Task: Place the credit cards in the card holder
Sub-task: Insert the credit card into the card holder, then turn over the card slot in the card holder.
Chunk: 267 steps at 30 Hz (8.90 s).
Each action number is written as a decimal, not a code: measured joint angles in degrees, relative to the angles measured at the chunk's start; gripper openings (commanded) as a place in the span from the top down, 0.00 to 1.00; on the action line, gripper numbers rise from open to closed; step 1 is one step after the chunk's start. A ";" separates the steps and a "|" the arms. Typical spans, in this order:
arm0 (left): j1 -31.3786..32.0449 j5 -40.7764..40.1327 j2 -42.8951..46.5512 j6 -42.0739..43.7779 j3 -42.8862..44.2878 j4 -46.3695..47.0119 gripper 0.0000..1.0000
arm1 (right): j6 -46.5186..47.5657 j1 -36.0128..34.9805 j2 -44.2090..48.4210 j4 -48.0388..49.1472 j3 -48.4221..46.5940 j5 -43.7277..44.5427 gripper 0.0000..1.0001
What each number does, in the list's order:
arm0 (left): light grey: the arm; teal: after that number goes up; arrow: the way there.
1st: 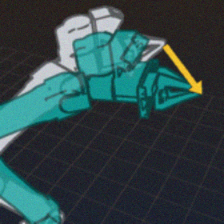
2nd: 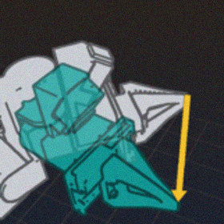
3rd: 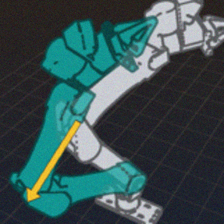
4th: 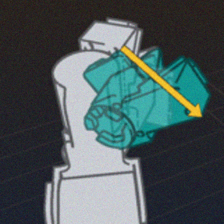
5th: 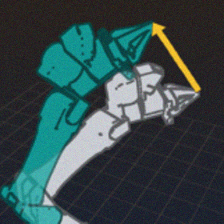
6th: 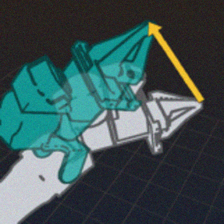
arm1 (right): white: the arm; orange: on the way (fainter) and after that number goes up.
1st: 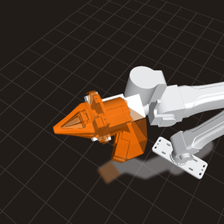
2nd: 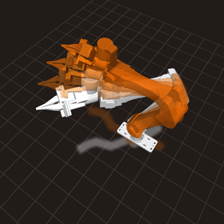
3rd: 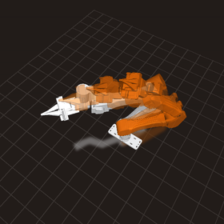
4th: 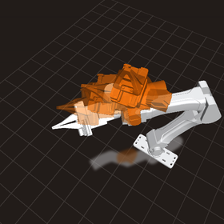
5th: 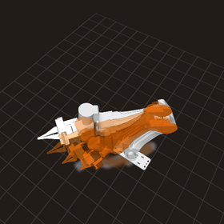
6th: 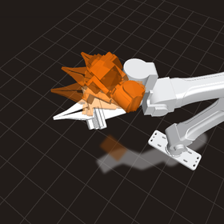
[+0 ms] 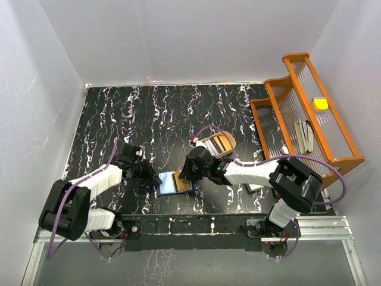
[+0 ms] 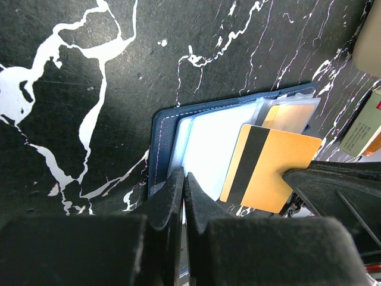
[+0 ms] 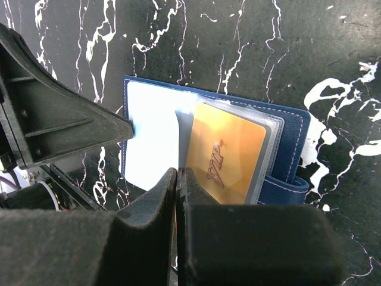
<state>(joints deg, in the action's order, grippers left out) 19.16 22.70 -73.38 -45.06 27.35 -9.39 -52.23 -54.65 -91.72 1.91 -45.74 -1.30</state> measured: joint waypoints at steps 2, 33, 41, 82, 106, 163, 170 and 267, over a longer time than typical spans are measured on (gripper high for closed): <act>0.00 0.00 0.00 0.00 0.00 0.00 1.00 | -0.42 0.00 0.00 0.04 0.17 0.28 1.00; 0.00 0.04 0.42 -0.52 -0.61 0.50 1.00 | -1.68 0.09 2.25 4.52 4.09 0.85 1.00; 0.00 0.17 0.42 -0.52 -0.61 0.55 1.00 | -2.36 1.77 1.33 8.00 5.75 -1.22 1.00; -0.13 2.16 7.80 -3.72 -3.96 -0.48 0.56 | -6.49 5.22 -4.46 20.24 8.90 -9.81 1.00; 1.31 2.10 8.00 -5.51 -5.49 0.39 0.63 | -7.48 5.22 -6.03 21.03 8.74 -10.69 1.00; 1.60 2.16 3.50 -3.50 -4.31 2.99 0.86 | 2.34 3.32 -3.58 -3.63 -3.23 -7.61 0.45; 1.60 2.49 3.69 -3.56 -4.11 3.08 0.84 | 3.89 3.32 -1.60 -7.06 -3.23 -6.36 0.45; 1.16 2.89 4.04 -4.31 -3.72 4.22 0.74 | 5.35 -2.05 -7.45 -5.53 -7.58 -3.23 0.58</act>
<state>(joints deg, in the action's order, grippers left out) 20.32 25.58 -69.34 -49.36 23.64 -5.17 -46.87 -56.71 -99.18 -3.62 -53.32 -4.54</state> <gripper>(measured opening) 0.231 0.432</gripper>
